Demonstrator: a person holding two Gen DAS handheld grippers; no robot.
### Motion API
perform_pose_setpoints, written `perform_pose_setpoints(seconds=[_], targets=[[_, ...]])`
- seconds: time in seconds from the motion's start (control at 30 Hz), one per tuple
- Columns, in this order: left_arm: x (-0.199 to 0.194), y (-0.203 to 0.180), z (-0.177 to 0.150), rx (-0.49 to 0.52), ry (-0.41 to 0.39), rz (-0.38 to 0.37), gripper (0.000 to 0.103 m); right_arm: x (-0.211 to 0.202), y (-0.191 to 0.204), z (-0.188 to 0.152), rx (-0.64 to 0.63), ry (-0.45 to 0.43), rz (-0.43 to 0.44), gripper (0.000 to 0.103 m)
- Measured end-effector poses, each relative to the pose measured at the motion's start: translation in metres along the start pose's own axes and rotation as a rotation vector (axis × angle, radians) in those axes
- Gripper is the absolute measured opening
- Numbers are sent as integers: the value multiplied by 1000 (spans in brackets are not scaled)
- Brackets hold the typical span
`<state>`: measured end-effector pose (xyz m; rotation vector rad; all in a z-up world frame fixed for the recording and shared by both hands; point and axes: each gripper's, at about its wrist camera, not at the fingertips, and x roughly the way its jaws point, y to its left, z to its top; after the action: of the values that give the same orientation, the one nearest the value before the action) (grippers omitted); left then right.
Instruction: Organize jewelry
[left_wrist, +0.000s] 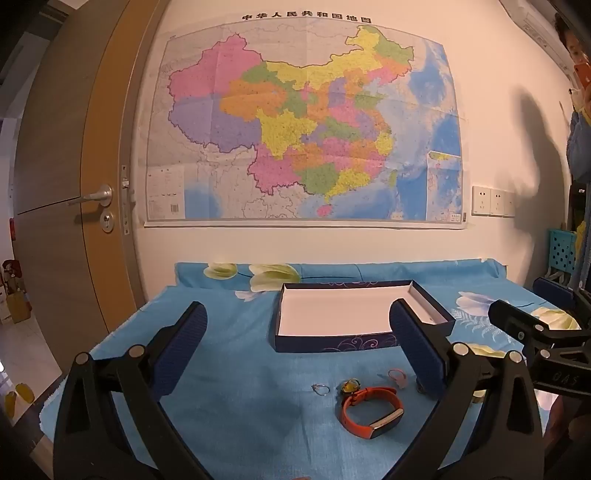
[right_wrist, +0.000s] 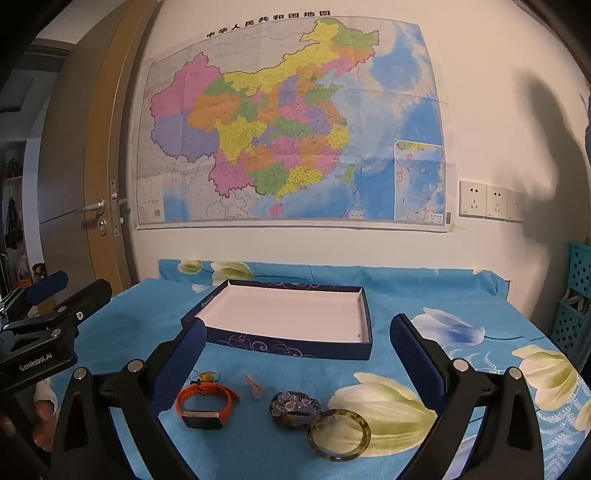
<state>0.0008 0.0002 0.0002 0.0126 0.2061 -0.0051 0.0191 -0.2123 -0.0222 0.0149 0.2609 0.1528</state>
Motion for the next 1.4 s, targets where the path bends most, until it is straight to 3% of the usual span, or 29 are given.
perform_pose_setpoints(seconds=[1.4], targets=[[-3, -4, 1, 9, -14, 0, 97, -3, -2, -2, 6, -17, -2, 96]])
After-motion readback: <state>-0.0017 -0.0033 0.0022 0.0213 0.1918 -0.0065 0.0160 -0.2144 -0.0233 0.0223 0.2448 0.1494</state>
